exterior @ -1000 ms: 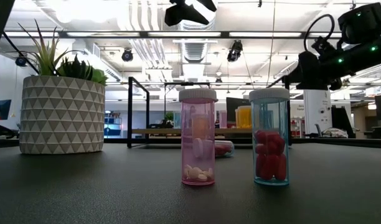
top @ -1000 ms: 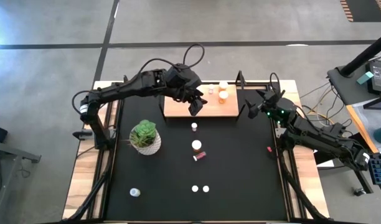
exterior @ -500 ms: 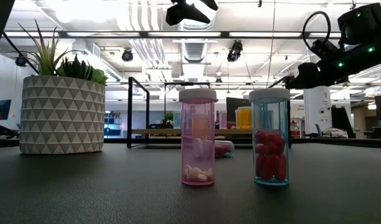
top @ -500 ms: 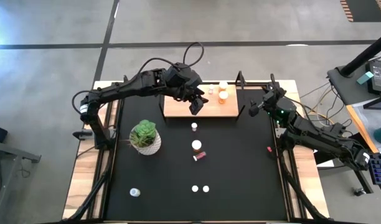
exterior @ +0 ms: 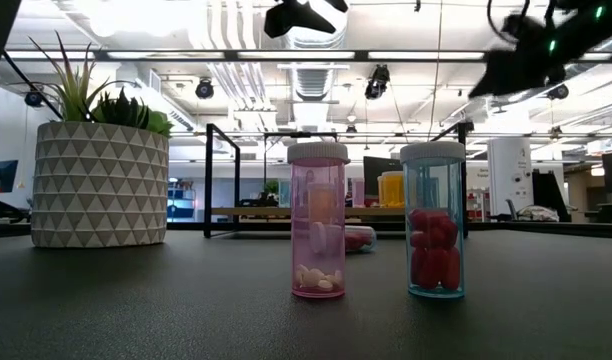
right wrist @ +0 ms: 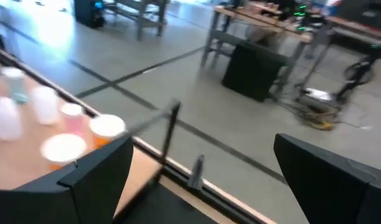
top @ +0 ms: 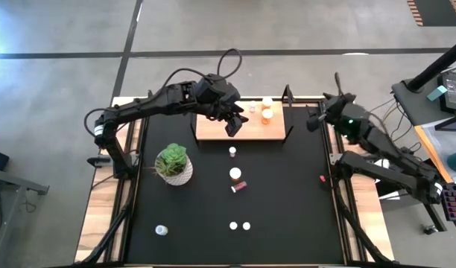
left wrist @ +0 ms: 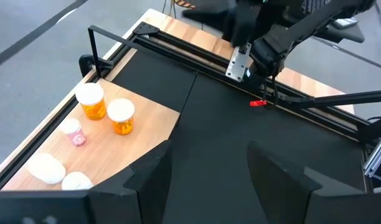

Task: Pick and place medicine bottles onto shelf by color
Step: Put the left pink pill bottle on the shelf aligned with the other pink pill bottle

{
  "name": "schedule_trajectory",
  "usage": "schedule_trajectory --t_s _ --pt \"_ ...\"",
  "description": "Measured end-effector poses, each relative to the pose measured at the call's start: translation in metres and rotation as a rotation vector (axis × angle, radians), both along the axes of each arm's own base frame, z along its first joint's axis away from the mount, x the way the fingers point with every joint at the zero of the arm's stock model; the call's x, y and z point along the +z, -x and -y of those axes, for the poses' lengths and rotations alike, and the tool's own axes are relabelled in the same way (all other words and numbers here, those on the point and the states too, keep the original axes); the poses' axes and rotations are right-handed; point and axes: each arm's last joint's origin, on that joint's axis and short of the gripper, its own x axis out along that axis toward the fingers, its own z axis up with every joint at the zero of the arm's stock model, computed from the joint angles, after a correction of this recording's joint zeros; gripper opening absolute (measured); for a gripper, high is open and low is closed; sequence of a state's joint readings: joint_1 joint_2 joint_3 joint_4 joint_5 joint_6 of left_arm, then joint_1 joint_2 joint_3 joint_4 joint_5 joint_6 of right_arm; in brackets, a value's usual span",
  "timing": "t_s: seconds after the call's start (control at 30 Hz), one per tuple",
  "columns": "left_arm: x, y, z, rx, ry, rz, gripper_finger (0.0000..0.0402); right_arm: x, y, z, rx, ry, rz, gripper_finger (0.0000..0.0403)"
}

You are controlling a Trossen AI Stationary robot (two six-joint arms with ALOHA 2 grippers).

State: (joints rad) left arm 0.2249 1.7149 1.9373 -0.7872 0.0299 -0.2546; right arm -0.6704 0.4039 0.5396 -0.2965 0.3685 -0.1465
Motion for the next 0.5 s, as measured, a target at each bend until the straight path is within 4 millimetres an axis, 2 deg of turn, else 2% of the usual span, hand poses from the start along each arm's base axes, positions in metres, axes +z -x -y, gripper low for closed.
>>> schedule_trajectory --t_s 0.27,0.37,0.5 --pt "0.008 0.009 0.002 0.007 0.005 0.018 0.0190 0.066 0.012 -0.019 0.190 -0.290 0.315 0.0380" --pt "0.013 0.014 0.004 0.019 0.024 0.038 0.0190 0.082 0.010 -0.021 0.266 -0.356 0.396 0.0380" --pt "0.023 0.023 0.009 0.017 0.031 0.070 0.0190 0.097 0.003 -0.023 0.489 -0.400 0.418 0.0380"
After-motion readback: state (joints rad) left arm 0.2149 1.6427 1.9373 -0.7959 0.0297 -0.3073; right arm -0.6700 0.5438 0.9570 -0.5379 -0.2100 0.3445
